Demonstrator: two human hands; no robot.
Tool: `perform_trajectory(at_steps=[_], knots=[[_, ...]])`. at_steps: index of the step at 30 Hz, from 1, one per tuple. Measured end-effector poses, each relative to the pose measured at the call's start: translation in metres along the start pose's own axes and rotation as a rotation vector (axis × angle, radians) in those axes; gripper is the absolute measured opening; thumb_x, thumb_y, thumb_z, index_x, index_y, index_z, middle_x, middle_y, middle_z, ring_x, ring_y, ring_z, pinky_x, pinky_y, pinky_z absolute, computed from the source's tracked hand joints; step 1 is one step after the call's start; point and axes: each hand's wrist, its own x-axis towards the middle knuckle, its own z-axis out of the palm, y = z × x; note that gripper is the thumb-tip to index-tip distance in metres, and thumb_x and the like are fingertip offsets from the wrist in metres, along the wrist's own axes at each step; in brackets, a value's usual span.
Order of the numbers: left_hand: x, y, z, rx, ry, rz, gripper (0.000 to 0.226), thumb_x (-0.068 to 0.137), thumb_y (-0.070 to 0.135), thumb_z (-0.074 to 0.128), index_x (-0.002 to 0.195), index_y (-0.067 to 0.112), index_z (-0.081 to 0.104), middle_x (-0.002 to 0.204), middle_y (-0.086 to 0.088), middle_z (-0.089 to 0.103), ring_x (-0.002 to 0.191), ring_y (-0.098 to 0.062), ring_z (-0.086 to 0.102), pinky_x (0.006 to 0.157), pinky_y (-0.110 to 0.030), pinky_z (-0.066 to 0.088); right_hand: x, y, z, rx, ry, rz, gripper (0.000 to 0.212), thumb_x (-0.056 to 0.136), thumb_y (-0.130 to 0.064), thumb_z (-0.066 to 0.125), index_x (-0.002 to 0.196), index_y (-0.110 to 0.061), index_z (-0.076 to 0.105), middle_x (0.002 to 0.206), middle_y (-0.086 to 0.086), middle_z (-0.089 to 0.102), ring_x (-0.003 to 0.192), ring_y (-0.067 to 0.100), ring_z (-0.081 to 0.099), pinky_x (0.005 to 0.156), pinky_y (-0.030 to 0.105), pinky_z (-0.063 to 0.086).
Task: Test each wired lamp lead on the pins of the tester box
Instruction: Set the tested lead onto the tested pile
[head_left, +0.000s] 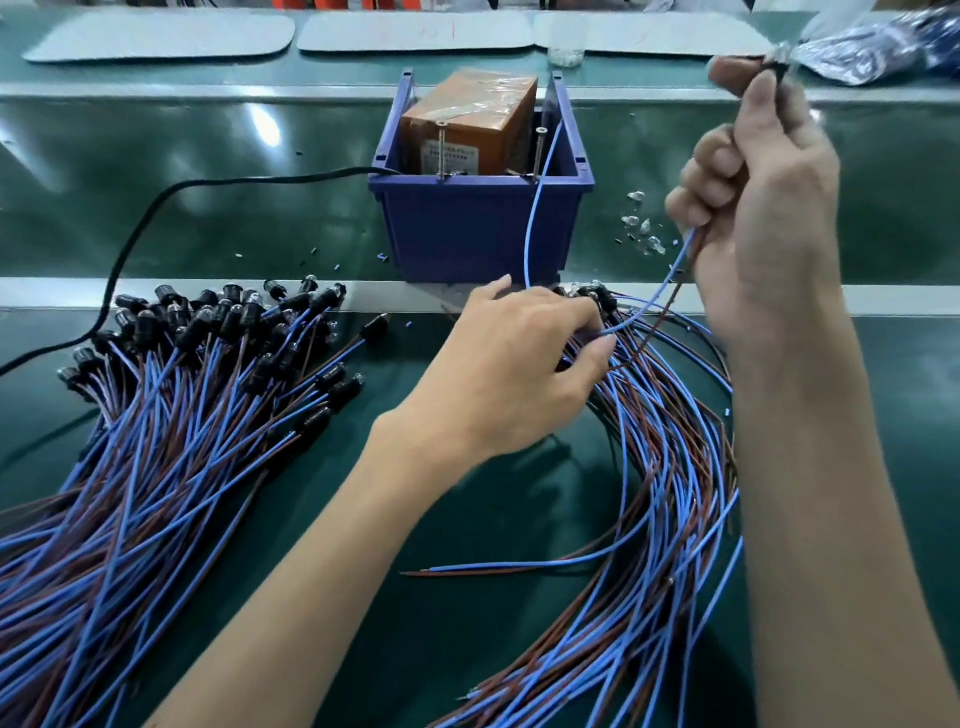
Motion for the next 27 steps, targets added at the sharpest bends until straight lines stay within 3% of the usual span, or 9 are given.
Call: perform_trajectory(at_steps=[3,8,14,17,18,20,22,24,27], knots=[[0.000,0.001,-0.002,-0.003,-0.055,0.017,0.023,0.096,0.036,0.049,0.104,0.019,0.062,0.097,0.008,0.070,0.100,-0.015,0.061,0.113,-0.037,0.021,0.003,0.002,-0.001,-0.003,0.082,0.061,0.020,0.104,-0.010,0.033,0.099,-0.010,0.053,0.058,-0.006,0.030,0.050,0.006,0.022,0.049,0.020,0.023],[-0.002,0.007,0.005,0.071,-0.208,0.030,0.041,0.097,0.042,0.046,0.133,0.020,0.048,0.129,0.008,0.055,0.124,-0.011,0.046,0.115,-0.044,0.019,0.002,0.000,0.001,0.175,0.046,0.119,0.025,0.104,-0.011,0.028,0.099,-0.009,0.053,0.055,-0.006,0.034,0.048,0.006,0.024,0.048,0.019,0.026],[-0.006,0.023,-0.017,0.259,-0.271,-0.002,0.025,0.100,0.038,0.035,0.093,0.018,0.049,0.083,0.003,0.059,0.093,-0.023,0.058,0.118,-0.051,0.000,0.004,0.001,-0.002,0.192,0.066,0.086,0.027,0.105,-0.015,0.028,0.097,-0.013,0.053,0.052,-0.008,0.036,0.045,0.005,0.026,0.045,0.018,0.026],[-0.017,0.038,-0.032,0.308,-0.313,0.098,0.025,0.098,0.039,0.029,0.081,0.022,0.034,0.072,0.003,0.058,0.070,-0.025,0.048,0.117,-0.048,0.015,0.007,0.009,-0.006,-0.023,0.140,0.094,0.027,0.106,-0.016,0.028,0.096,-0.017,0.052,0.051,-0.010,0.033,0.045,0.004,0.024,0.043,0.017,0.023],[-0.022,0.043,-0.034,0.261,-0.341,0.118,0.026,0.098,0.040,0.030,0.079,0.023,0.032,0.074,0.002,0.062,0.070,-0.025,0.050,0.111,-0.046,0.029,0.008,0.012,-0.008,-0.096,0.140,0.102,0.026,0.106,-0.016,0.028,0.096,-0.018,0.053,0.051,-0.010,0.034,0.045,0.004,0.024,0.042,0.017,0.023],[-0.028,0.047,-0.033,0.202,-0.405,0.128,0.029,0.098,0.043,0.036,0.078,0.023,0.033,0.075,0.001,0.063,0.073,-0.029,0.054,0.077,-0.039,0.047,0.009,0.017,-0.011,-0.276,0.095,0.114,0.025,0.106,-0.017,0.032,0.096,-0.020,0.055,0.054,-0.009,0.037,0.046,0.003,0.028,0.043,0.016,0.025],[-0.029,0.047,-0.028,0.244,-0.447,0.142,0.028,0.098,0.041,0.041,0.080,0.020,0.036,0.069,0.000,0.052,0.060,-0.026,0.044,0.051,-0.032,0.032,0.009,0.024,-0.015,-0.559,0.007,0.117,0.022,0.103,-0.020,0.040,0.096,-0.024,0.061,0.062,-0.008,0.042,0.051,0.002,0.035,0.049,0.016,0.031],[-0.029,0.044,-0.021,0.357,-0.494,0.147,0.022,0.097,0.034,0.044,0.083,0.018,0.040,0.063,0.001,0.037,0.050,-0.018,0.030,0.045,-0.027,0.019,0.008,0.032,-0.021,-0.803,-0.078,0.122,0.016,0.099,-0.024,0.050,0.096,-0.028,0.066,0.069,-0.008,0.050,0.061,0.001,0.043,0.060,0.015,0.036],[-0.030,0.040,-0.007,0.415,-0.584,0.121,0.020,0.094,0.025,0.050,0.077,0.017,0.043,0.062,0.000,0.038,0.049,-0.019,0.030,0.044,-0.025,0.020,0.008,0.043,-0.030,-0.959,-0.162,0.162,0.012,0.093,-0.029,0.061,0.098,-0.026,0.071,0.070,-0.002,0.048,0.069,0.009,0.043,0.067,0.021,0.035]])
